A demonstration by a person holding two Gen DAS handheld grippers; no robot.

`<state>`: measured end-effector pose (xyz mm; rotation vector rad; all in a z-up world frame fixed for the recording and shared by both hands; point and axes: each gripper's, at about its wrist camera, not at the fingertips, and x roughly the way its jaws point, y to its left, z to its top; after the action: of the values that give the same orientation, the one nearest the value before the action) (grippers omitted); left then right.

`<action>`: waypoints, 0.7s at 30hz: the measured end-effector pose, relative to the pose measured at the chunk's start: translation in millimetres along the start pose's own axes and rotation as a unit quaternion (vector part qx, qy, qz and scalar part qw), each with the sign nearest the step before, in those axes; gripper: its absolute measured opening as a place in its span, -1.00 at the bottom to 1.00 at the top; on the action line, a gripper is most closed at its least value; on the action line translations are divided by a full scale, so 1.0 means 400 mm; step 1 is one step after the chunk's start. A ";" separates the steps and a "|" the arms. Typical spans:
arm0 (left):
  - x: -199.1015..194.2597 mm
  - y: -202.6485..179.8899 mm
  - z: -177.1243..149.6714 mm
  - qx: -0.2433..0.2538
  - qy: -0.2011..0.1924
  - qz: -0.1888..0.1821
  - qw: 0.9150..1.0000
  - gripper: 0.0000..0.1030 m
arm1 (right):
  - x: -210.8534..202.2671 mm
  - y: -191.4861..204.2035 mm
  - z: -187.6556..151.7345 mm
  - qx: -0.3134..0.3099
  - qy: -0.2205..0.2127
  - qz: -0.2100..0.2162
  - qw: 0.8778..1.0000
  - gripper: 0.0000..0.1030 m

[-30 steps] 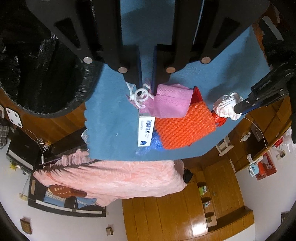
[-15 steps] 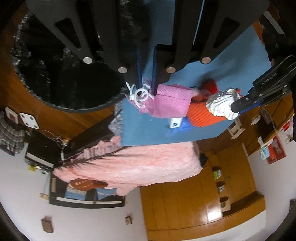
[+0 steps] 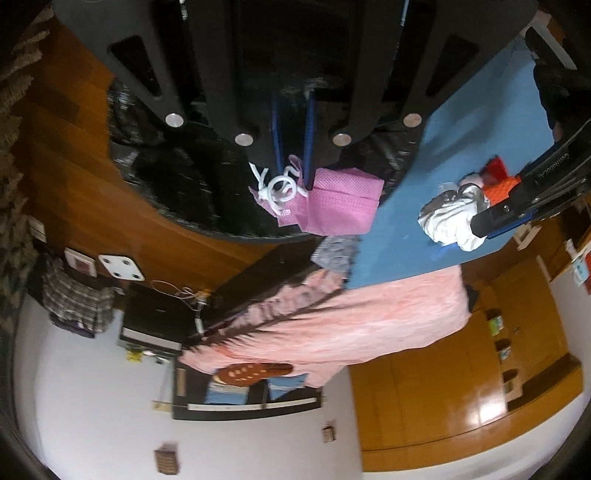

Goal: Collect trash
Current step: 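Carry both items over the bin and open both tools to drop them, then grasp the white box with the right tool while the left tool grasps the orange foam net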

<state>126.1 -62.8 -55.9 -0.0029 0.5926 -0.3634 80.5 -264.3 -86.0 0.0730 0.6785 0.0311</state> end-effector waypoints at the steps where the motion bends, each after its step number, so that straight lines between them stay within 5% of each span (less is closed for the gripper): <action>1: 0.008 -0.010 0.002 0.003 0.001 -0.003 1.000 -0.59 | -0.002 -0.015 -0.006 0.004 0.000 -0.006 1.000 -0.78; 9: 0.068 -0.093 0.008 0.025 0.021 -0.038 0.999 -0.47 | -0.001 -0.084 -0.039 0.024 0.006 -0.031 0.999 -0.68; 11: 0.075 -0.093 0.006 0.024 0.026 -0.041 0.999 -0.21 | -0.001 -0.091 -0.043 0.026 0.006 -0.036 0.999 -0.47; 13: 0.076 -0.094 0.003 0.021 0.026 -0.039 0.999 -0.01 | -0.003 -0.096 -0.048 0.029 0.004 -0.041 0.999 -0.04; 21: 0.031 -0.033 0.008 0.004 0.012 0.003 1.000 0.60 | -0.023 -0.089 -0.051 0.032 -0.018 -0.048 0.998 0.76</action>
<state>133.0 -79.7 -58.5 0.0116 0.6151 -0.3615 60.8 -299.2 -98.8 0.1024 0.6454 -0.0847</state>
